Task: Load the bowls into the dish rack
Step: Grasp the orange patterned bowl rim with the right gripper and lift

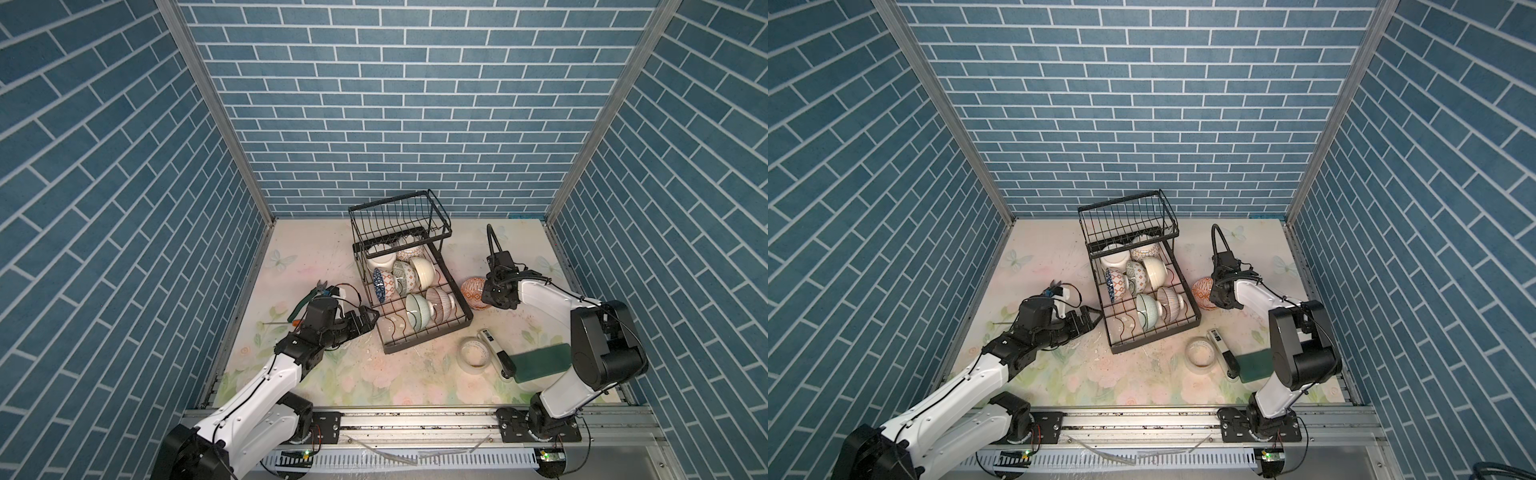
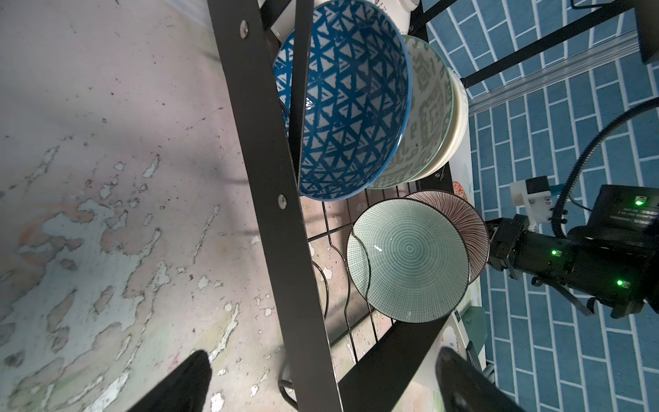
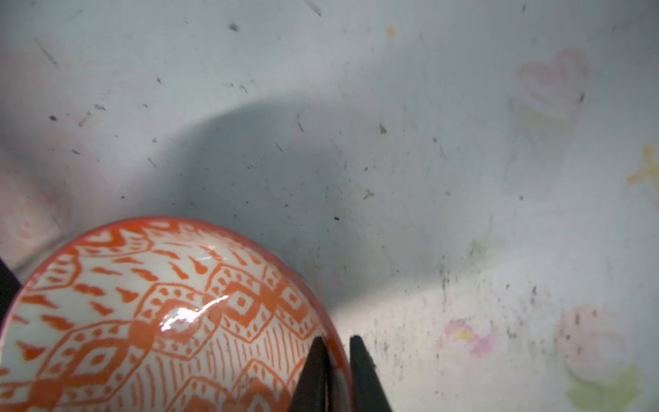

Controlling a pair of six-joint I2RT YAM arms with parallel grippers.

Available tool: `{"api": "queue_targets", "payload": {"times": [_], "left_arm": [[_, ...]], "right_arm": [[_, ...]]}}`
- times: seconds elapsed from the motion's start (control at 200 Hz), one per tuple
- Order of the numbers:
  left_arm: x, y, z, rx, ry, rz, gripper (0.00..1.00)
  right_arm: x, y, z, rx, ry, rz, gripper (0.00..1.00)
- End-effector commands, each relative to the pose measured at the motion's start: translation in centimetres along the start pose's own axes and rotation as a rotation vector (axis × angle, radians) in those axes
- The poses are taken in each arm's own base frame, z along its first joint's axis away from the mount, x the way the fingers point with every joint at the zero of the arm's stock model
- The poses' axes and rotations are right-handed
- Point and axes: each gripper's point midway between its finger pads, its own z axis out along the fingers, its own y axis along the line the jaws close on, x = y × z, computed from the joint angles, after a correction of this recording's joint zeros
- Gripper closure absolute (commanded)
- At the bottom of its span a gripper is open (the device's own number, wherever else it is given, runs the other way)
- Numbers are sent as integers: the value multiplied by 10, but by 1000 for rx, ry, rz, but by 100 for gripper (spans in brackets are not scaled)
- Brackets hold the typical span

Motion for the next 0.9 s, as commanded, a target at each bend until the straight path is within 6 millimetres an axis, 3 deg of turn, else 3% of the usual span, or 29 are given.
{"api": "queue_targets", "payload": {"times": [0.0,0.29,0.67,0.895], "left_arm": [[-2,-2,0,-3,-6,16,0],[-2,-1,4,-5,3,18,0],[-4,-4,5,-3,7,37,0],[-5,-2,3,-15,-3,42,0]], "right_arm": [[11,-12,7,60,41,-4,100],[-2,-17,-9,93,-2,-10,100],[-27,-29,-56,139,-117,-43,100],[-37,-23,-90,174,-197,-102,100]]}}
